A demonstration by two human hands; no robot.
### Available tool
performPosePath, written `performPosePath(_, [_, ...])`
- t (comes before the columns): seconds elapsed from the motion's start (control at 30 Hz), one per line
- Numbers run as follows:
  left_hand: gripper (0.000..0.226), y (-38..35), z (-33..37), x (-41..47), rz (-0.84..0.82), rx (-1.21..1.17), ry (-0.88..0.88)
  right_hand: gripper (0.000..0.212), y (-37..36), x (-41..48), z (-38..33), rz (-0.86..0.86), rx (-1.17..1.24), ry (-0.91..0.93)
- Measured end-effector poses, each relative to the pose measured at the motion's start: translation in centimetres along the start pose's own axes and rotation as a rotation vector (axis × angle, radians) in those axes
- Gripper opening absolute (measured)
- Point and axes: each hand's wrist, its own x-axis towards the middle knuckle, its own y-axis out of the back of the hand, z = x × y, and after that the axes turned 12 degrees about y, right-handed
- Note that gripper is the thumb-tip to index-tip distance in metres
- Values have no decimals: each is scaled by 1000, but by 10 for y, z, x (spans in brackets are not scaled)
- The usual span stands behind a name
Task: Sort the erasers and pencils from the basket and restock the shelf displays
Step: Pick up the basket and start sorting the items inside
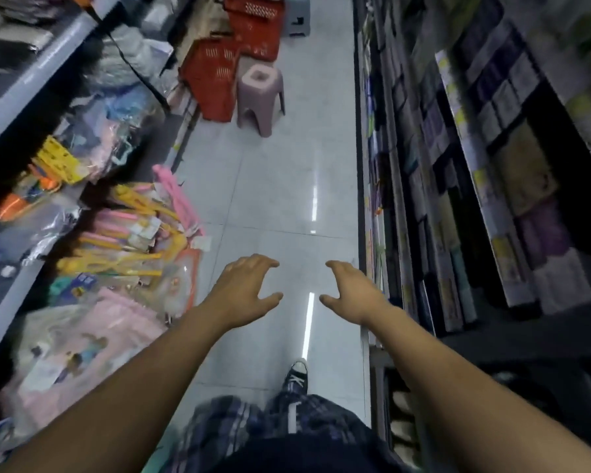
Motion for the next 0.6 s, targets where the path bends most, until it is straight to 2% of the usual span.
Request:
performPosePath(0.23, [64, 53, 15, 191, 26, -30, -6, 76, 104, 165, 55, -12, -31, 28])
performPosePath(0.4, [65, 86, 5, 353, -33, 4, -20, 75, 168, 302, 104, -11, -39, 7])
performPosePath(0.6, [65, 169, 12, 541, -106, 69, -36, 75, 274, 443, 153, 13, 16, -84])
